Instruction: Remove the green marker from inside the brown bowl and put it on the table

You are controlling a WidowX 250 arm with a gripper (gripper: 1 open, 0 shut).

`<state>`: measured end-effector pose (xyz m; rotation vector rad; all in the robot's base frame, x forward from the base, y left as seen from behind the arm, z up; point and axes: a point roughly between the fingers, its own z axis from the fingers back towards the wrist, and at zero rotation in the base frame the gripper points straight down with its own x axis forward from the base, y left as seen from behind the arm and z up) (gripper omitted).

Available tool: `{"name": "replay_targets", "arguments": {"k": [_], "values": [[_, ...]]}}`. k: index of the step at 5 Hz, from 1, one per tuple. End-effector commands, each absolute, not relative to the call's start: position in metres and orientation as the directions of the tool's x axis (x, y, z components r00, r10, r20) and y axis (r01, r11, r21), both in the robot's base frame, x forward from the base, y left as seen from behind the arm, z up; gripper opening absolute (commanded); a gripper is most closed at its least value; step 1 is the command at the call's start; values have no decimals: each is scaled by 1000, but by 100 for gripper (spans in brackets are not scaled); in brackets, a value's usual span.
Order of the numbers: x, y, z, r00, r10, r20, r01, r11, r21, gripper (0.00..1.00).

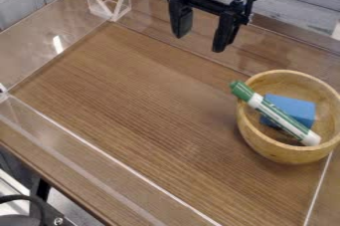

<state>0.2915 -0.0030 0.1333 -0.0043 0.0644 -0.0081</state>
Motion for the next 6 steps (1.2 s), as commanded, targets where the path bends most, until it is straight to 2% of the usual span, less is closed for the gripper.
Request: {"name": "replay_targets", "arguments": {"k": [1, 3, 5, 6], "values": [[292, -10, 129, 995, 60, -75, -61, 998, -8, 100], [296, -33, 124, 954, 291, -70, -293, 956, -19, 100], [305, -64, 120, 793, 608, -43, -610, 790, -66, 100], [310, -75, 114, 710, 703, -51, -704, 705, -87, 100]]}}
